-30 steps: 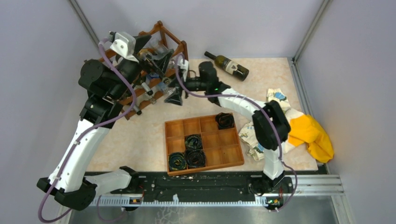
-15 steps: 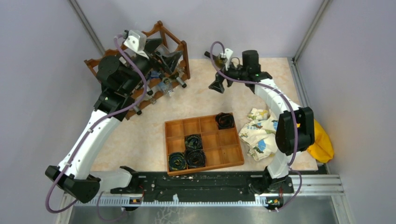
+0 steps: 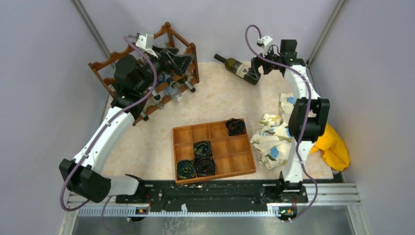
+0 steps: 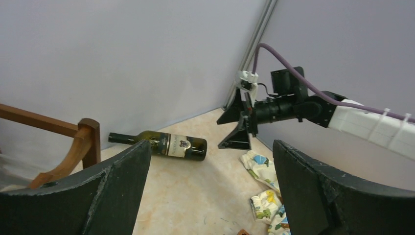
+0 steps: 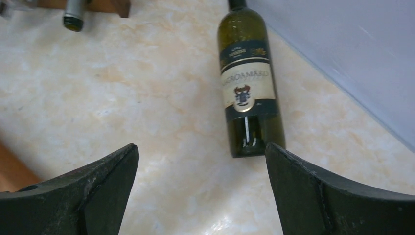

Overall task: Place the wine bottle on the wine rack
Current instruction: Pick up the wine bottle from the center of the board.

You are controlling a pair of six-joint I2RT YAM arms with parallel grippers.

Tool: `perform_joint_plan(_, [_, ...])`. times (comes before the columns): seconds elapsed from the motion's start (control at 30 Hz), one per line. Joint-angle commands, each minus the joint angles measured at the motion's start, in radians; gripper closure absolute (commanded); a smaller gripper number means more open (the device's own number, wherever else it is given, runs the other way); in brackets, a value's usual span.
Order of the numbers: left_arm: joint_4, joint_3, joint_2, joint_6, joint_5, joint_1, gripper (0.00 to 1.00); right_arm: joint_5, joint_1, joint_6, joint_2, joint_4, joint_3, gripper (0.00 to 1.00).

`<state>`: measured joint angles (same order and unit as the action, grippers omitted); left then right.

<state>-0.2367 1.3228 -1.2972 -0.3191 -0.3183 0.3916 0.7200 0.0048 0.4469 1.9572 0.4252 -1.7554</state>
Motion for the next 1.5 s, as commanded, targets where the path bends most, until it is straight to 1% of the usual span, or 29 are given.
perform_joint_plan(0.0, [-0.121, -0.031, -0.035, -0.153, -0.037, -0.006, 0.01, -0.105, 0.007, 0.102, 0.150, 0.125, -0.237, 0.02])
perform_joint_plan(0.17, [-0.153, -0.049, -0.055, -0.240, -0.032, -0.005, 0.01, -0.198, 0.013, 0.115, 0.412, 0.281, -0.566, 0.02])
perform_joint_plan(0.23, [-0.156, -0.061, -0.054, -0.261, -0.027, -0.006, 0.01, -0.231, 0.024, 0.137, 0.467, 0.298, -0.624, 0.02])
perform_joint_plan(0.33, [-0.164, -0.079, -0.056, -0.293, -0.010, -0.006, 0.01, -0.287, 0.047, 0.164, 0.498, 0.257, -0.608, 0.02])
perform_joint_plan(0.43, [-0.192, -0.098, -0.062, -0.327, -0.002, -0.006, 0.01, -0.333, 0.060, 0.143, 0.527, 0.199, -0.593, 0.02])
perform_joint_plan(0.57, [-0.201, -0.103, -0.077, -0.356, -0.004, -0.006, 0.01, -0.373, 0.074, 0.138, 0.582, 0.173, -0.610, 0.02])
perform_joint_plan(0.67, [-0.207, -0.109, -0.090, -0.372, -0.014, -0.005, 0.01, -0.389, 0.085, 0.174, 0.606, 0.175, -0.606, 0.04])
perform_joint_plan(0.73, [-0.225, -0.120, -0.100, -0.389, -0.024, -0.006, 0.01, -0.397, 0.090, 0.191, 0.609, 0.169, -0.592, 0.08])
perform_joint_plan(0.83, [-0.268, -0.133, -0.121, -0.419, -0.049, -0.006, 0.02, -0.381, 0.090, 0.219, 0.586, 0.159, -0.549, 0.17])
perform_joint_plan(0.9, [-0.292, -0.137, -0.139, -0.451, -0.071, -0.006, 0.04, -0.362, 0.089, 0.239, 0.549, 0.148, -0.496, 0.27])
perform_joint_plan(0.93, [-0.302, -0.138, -0.150, -0.469, -0.082, -0.005, 0.06, -0.344, 0.085, 0.246, 0.526, 0.141, -0.462, 0.36])
perform_joint_plan(1.0, [-0.321, -0.140, -0.174, -0.506, -0.106, -0.006, 0.10, -0.316, 0.078, 0.247, 0.464, 0.107, -0.379, 0.56])
perform_joint_plan(1.03, [-0.332, -0.141, -0.188, -0.525, -0.119, -0.006, 0.12, -0.302, 0.073, 0.241, 0.425, 0.086, -0.335, 0.63])
perform_joint_plan(1.13, [-0.367, -0.145, -0.236, -0.589, -0.156, 0.000, 0.17, -0.249, 0.051, 0.192, 0.301, 0.019, -0.181, 0.84])
perform_joint_plan(1.2, [-0.383, -0.143, -0.263, -0.615, -0.166, 0.013, 0.18, -0.193, 0.033, 0.123, 0.201, -0.014, -0.094, 0.94])
perform_joint_plan(1.27, [-0.393, -0.136, -0.291, -0.615, -0.159, 0.039, 0.17, -0.121, 0.016, 0.041, 0.114, -0.046, -0.005, 1.00])
perform_joint_plan(1.4, [-0.394, -0.128, -0.351, -0.666, -0.114, 0.087, 0.13, 0.016, -0.002, -0.153, -0.056, -0.122, 0.163, 1.00])
perform_joint_plan(1.47, [-0.396, -0.131, -0.381, -0.718, -0.089, 0.103, 0.04, 0.083, -0.034, -0.287, -0.122, -0.173, 0.238, 1.00])
